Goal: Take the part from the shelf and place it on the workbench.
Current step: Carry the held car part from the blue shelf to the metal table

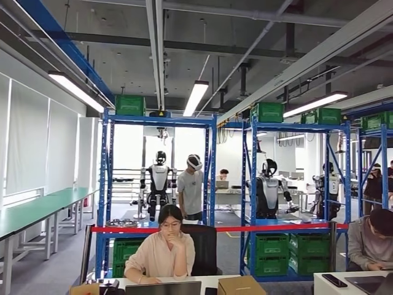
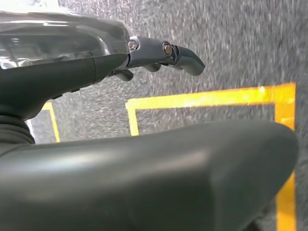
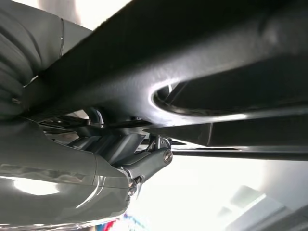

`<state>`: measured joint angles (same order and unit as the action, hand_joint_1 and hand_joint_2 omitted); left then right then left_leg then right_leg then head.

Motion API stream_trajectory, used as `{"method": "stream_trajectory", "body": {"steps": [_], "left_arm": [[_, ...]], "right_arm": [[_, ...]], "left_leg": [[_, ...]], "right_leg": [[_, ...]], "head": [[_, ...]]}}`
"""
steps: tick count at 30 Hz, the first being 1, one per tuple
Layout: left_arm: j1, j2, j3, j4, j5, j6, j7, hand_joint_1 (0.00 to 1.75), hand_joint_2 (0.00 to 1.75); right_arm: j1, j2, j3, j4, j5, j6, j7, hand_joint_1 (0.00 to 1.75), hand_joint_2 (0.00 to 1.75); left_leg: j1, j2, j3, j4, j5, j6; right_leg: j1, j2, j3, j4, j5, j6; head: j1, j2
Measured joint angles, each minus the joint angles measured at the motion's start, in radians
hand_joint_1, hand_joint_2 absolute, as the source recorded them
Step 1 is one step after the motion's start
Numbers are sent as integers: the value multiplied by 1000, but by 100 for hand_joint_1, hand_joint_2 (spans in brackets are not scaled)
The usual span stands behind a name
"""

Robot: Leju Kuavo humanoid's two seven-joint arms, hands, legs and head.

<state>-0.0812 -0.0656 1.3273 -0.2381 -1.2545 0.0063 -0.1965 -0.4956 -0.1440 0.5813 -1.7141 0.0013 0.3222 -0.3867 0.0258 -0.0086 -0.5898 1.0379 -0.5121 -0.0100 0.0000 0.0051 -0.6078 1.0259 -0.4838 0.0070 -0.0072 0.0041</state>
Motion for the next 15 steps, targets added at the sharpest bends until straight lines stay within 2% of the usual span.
{"method": "stream_trajectory", "body": {"steps": [2, 5, 6, 7, 8, 10, 11, 12, 15], "left_arm": [[-2, 0, -7, 0, -9, -7, -3, 0, 175], [-4, 0, -16, 0, -16, -17, -11, 0, 175], [-4, 0, -18, 0, -18, -19, -13, 0, 175], [-3, 0, -21, 0, -20, -20, -16, 0, 175], [-3, 0, -23, 0, -23, -21, -17, 0, 175], [-5, 0, -26, 0, -27, -26, -19, 0, 175], [-6, 0, -28, 0, -28, -28, -20, 0, 175], [-7, 0, -31, 0, -30, -29, -20, 0, 175], [-7, -1, -38, 0, -36, -32, -24, 0, 175]], "right_arm": [[-81, 7, -20, 37, -8, 1, 33, 175, 175], [-196, 18, -39, 130, -11, 5, 77, 175, 175], [-227, 21, -42, 167, -12, 7, 88, 175, 175], [-258, 24, -43, 204, -12, 8, 98, 175, 175], [-288, 28, -44, 242, -11, 8, 107, 175, 175], [-347, 35, -45, 312, -4, 6, 119, 175, 175], [-374, 38, -44, 347, 3, 4, 124, 175, 175], [-398, 42, -44, 380, 12, 1, 130, 175, 175], [-449, 49, -40, 465, 60, -16, 144, 175, 175]], "left_leg": [[-1, 0, -17, 39, -29, -5], [-2, 1, -107, 218, -107, -6], [-2, 1, -129, 255, -112, -6], [-3, 1, -134, 257, -97, -6], [-3, 1, -121, 220, -65, -6], [-3, 4, -70, 96, 8, -3], [-4, 5, -50, 47, 27, -1], [-5, 5, -40, 21, 34, 2], [-5, 1, -37, 12, 29, 12]], "right_leg": [[-3, -2, 8, -17, 8, -12], [0, -4, 11, -21, 9, -20], [1, -4, 12, -20, 8, -21], [2, -4, 13, -19, 7, -22], [3, -4, 14, -18, 5, -21], [4, -3, 16, -11, -2, -16], [6, -2, 14, -5, -6, -13], [8, -2, 11, 0, -8, -9], [9, -3, 7, 5, -11, -1]], "head": [[0, 0], [0, -1], [0, -1], [0, -1], [0, -1], [0, -1], [0, -1], [0, -1], [0, -1]]}}
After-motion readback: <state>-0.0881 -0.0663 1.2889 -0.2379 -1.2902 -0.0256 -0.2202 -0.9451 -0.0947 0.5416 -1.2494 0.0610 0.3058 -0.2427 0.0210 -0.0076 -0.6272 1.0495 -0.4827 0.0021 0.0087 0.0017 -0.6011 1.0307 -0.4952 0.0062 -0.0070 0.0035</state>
